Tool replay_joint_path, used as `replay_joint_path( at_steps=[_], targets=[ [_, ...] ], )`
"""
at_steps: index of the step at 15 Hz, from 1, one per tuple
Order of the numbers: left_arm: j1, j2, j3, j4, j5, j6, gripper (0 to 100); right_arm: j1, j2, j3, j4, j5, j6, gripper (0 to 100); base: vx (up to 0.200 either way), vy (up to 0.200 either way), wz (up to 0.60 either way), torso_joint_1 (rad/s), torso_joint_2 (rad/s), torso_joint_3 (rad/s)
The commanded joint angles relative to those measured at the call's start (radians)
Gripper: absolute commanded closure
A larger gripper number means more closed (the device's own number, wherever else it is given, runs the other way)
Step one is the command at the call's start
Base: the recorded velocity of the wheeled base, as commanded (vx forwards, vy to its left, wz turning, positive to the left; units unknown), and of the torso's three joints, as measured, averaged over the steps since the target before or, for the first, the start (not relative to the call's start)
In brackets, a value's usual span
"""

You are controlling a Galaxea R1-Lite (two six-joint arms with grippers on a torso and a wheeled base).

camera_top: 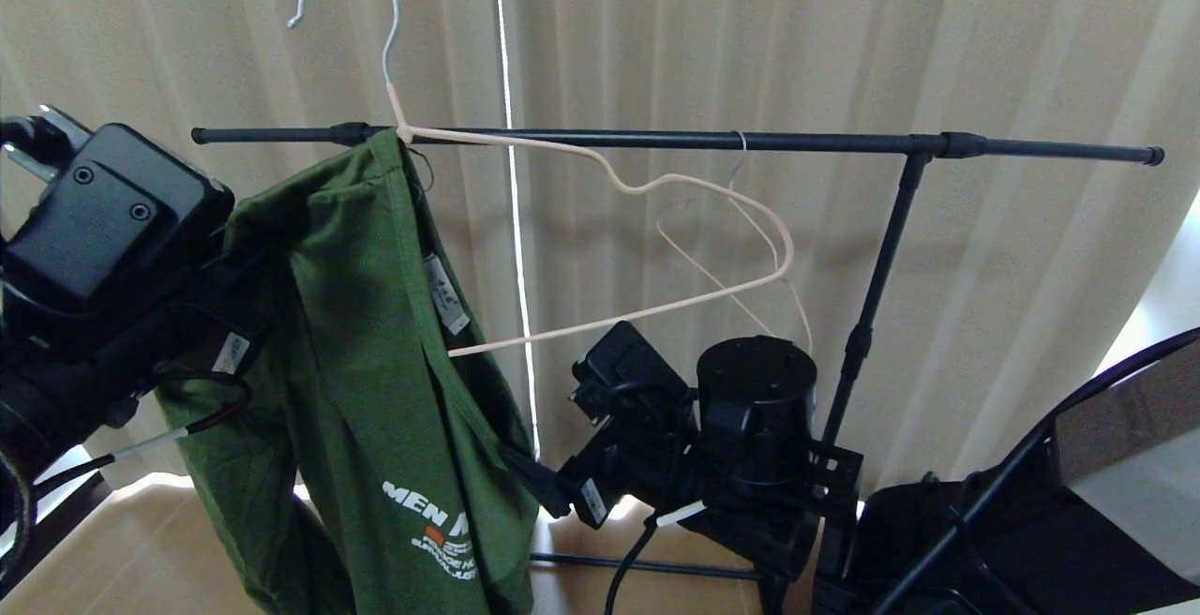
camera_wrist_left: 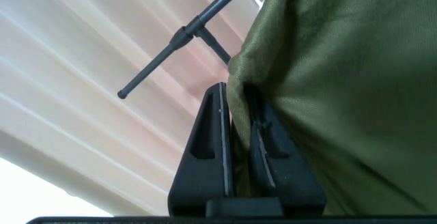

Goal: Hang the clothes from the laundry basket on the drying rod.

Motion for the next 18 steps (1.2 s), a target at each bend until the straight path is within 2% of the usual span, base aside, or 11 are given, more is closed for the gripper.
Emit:
replay_joint_path(
  at_steps=[1,5,18],
  targets=[
    [0.0,-0.002,0.005,-0.001,0.0,0.0,100,0.001,-0.004,-0.003,-0.001,0.0,0.001,0,0.0,0.0,0.0,0.0,0.0,0.0],
    [0.005,0.003,0.001,-0.001,0.0,0.002,100,-0.005,-0.032,0.023,-0.056,-0.048,0.005,0,0.0,0.0,0.0,0.0,0.0,0.0],
    [-0.003,-0.008,-0.002,-0.001,-0.004,-0.002,100,-0.005,0.045,-0.023,-0.065,-0.048,0.005,0,0.0,0.0,0.0,0.0,0.0,0.0]
  ],
)
